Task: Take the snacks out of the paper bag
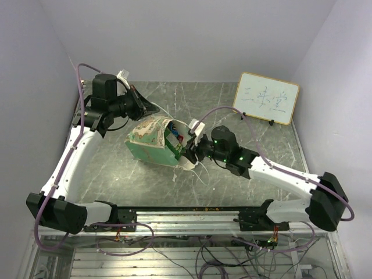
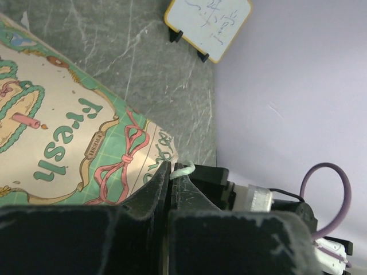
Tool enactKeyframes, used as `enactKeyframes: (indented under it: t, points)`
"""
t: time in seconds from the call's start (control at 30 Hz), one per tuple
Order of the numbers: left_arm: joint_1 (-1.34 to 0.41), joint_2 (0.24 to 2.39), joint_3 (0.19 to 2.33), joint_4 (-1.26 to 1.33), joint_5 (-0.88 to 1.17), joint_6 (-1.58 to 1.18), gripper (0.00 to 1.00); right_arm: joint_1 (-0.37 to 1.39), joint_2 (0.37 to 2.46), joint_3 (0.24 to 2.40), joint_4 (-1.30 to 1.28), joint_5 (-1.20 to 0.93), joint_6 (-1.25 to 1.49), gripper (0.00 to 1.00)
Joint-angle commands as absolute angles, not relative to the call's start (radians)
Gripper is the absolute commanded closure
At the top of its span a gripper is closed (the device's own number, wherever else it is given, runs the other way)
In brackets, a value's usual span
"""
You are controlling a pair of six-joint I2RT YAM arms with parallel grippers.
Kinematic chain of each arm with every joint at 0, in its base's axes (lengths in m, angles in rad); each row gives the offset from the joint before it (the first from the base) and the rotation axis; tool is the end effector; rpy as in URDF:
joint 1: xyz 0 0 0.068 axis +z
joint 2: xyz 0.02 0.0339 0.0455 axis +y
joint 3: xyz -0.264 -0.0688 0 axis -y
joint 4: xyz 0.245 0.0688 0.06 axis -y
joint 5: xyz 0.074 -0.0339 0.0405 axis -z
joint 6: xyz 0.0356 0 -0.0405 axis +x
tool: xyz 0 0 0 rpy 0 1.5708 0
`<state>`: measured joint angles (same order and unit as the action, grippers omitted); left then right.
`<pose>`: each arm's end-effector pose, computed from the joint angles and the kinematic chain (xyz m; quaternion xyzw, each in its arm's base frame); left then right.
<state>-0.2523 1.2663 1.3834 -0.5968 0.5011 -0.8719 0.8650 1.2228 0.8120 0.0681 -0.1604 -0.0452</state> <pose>0.2577 -0.0841 0.4050 -0.1299 0.8279 -0.4472 0.3124 0.1782 0.2178 0.2822 -0.3996 0.7115 0.2889 0.5007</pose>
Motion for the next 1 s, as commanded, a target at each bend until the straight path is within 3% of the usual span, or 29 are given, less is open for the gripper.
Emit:
enactKeyframes:
  t: [0.0,0.23,0.5,0.6,0.67,0.8,0.97]
  points:
    - [-0.256,1.272,1.42,-0.653,0.492,-0.883,0.93,0.866,1.311,0.817,0.22,-0.199,-0.154,0.5]
    - [-0.256,1.302,1.524,-0.753,0.46,-0.821,0.93,0.867,1.467,0.855,0.305,-0.253,-0.212,0.53]
    - [-0.255,1.283,1.508,-0.751,0.451,-0.825,0.93,0.874,1.59,0.912,0.348,-0.377,-0.228,0.29]
    - [-0.255,1.282,1.506,-0.762,0.449,-0.809,0.93,0.879,1.629,0.94,0.365,-0.417,-0.208,0.12]
    - [-0.255,1.286,1.509,-0.777,0.449,-0.794,0.93,0.89,1.657,0.956,0.376,-0.399,-0.204,0.06]
    - [-0.255,1.287,1.5,-0.783,0.446,-0.787,0.93,0.902,1.701,0.971,0.417,-0.305,-0.213,0.07]
    - [-0.255,1.279,1.493,-0.793,0.436,-0.785,0.93,0.903,1.744,0.992,0.418,-0.213,-0.228,0.18]
